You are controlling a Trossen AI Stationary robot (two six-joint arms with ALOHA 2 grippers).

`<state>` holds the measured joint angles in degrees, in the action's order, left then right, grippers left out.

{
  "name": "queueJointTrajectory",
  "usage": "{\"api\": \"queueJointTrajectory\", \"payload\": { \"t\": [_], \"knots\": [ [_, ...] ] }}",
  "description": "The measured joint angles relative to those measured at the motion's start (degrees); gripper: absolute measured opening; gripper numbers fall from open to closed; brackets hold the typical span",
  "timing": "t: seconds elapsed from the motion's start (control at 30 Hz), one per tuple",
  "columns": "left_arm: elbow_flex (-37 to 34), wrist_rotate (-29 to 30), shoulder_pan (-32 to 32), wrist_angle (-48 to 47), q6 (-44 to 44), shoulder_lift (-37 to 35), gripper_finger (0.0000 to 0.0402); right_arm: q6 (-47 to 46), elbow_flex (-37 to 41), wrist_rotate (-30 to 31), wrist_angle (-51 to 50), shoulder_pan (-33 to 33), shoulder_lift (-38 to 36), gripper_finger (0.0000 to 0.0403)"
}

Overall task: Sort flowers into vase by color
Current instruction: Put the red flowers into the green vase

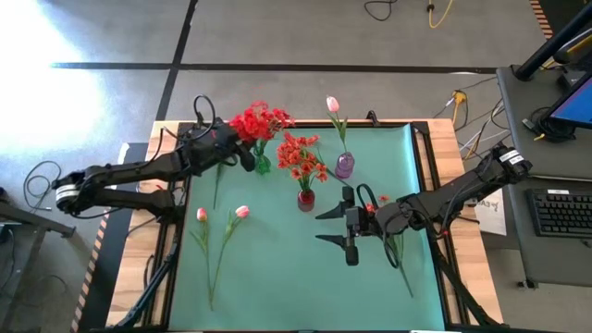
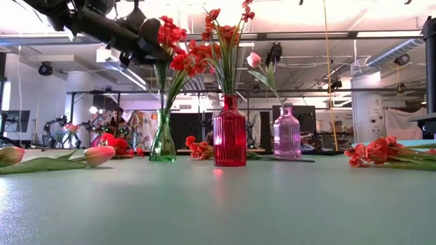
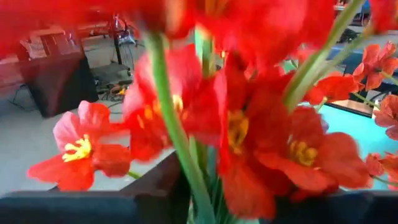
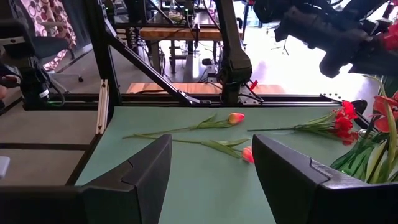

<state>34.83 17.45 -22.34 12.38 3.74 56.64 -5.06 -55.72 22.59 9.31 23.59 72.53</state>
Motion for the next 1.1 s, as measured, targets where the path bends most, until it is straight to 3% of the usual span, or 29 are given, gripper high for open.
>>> {"api": "queueJointTrajectory", "payload": {
  "t": [0.4,0.63,1.1],
  "knots": [
    [0.0,-0.1,0.25,-9.46,1.56,-6.05,0.0221,-0.3,0.0,0.0,-0.53,0.0,0.0,0.0217],
    [0.19,-5.37,0.29,-11.57,2.81,-6.28,0.0254,-0.32,0.0,0.0,-0.51,0.0,0.0,0.0217],
    [13.3,-5.41,0.27,-38.48,2.82,-6.4,0.0281,-1.53,0.0,-0.01,-1.37,0.0,0.0,0.0217]
  ]
}}
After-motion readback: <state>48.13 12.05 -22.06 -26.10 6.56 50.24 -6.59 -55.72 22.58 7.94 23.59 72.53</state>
